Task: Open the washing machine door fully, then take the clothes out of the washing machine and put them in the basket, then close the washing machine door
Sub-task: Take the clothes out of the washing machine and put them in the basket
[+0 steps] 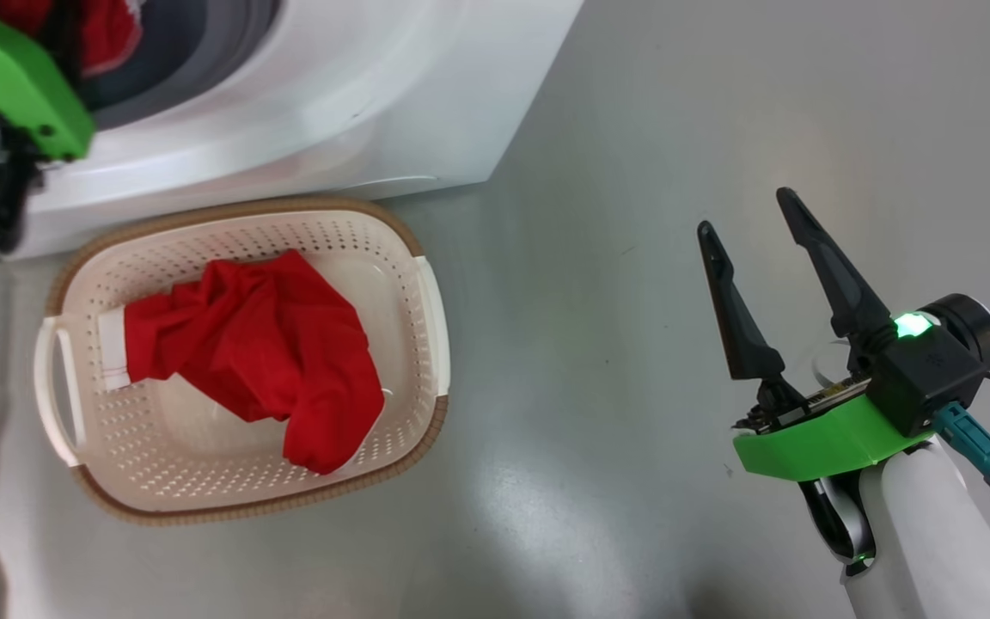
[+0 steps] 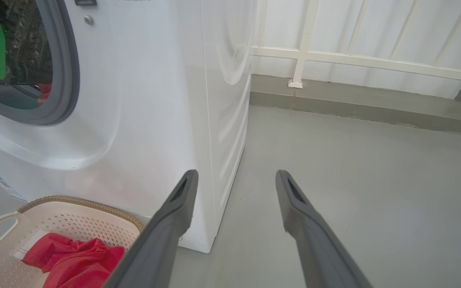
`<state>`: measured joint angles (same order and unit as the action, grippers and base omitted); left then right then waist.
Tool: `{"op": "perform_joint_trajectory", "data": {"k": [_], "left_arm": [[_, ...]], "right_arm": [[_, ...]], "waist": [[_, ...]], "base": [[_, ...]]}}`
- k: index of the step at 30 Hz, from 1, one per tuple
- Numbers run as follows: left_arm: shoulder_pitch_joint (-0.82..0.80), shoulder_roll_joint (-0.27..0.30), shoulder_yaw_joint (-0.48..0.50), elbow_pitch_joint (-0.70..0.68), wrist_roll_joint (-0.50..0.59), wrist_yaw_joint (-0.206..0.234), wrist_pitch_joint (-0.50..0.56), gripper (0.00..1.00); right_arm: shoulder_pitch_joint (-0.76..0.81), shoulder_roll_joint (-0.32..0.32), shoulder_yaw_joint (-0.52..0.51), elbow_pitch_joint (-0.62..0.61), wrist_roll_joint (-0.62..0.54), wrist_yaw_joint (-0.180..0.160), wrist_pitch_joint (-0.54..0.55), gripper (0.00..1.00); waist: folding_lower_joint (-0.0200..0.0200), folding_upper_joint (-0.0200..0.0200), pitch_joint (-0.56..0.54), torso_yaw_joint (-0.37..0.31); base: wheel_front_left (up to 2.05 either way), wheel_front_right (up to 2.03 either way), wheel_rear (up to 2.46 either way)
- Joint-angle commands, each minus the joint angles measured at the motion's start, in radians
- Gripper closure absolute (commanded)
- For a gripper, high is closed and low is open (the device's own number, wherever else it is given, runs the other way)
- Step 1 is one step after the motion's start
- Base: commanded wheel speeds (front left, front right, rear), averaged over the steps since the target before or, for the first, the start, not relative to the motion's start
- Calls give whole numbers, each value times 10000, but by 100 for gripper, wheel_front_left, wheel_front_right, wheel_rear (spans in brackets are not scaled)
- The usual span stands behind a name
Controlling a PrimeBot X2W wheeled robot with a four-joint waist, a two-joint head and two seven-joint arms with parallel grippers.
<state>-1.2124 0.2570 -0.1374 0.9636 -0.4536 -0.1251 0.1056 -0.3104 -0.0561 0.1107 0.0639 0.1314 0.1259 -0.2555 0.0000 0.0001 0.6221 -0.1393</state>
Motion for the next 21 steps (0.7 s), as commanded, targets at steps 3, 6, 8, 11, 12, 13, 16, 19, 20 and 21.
{"op": "perform_joint_trajectory", "data": {"k": [3,6,8,11,12,13,16,19,20,21], "left_arm": [[-500,836,-192,262,446,180,398,0],[-598,888,-286,473,537,287,528,0],[-617,901,-368,720,595,396,692,0],[-622,884,-484,1010,656,503,893,0],[-624,874,-506,1063,659,512,892,10],[-626,866,-527,1104,662,518,868,60],[-633,821,-571,1168,650,513,682,100],[-615,787,-552,1078,612,504,140,100],[-595,766,-543,1041,594,500,-54,100],[-561,740,-541,1019,576,488,-213,100]], "right_arm": [[0,40,305,-224,153,48,-63,0],[-20,45,337,-207,194,48,-63,0],[-40,49,368,-185,230,48,-63,0],[-63,52,419,-151,277,48,-63,0],[-72,53,429,-145,293,48,-63,0],[-80,54,430,-141,308,48,-63,0],[-80,55,421,-121,344,48,-63,0],[-65,56,435,-80,366,48,-63,0],[-64,56,445,-69,373,48,-63,0],[-61,56,447,-59,381,48,-63,0]], "waist": [[0,-1,79,-153],[0,-1,95,-183],[0,-1,98,-207],[0,-1,93,-238],[0,-1,93,-241],[0,-1,90,-237],[0,-1,70,-190],[0,-1,31,-125],[0,-1,9,-101],[0,-1,-21,-78]], "base": [[0,0,0],[0,0,0],[0,0,0],[0,0,0],[0,0,0],[0,0,0],[0,0,0],[0,0,0],[0,0,0],[0,0,0]]}}
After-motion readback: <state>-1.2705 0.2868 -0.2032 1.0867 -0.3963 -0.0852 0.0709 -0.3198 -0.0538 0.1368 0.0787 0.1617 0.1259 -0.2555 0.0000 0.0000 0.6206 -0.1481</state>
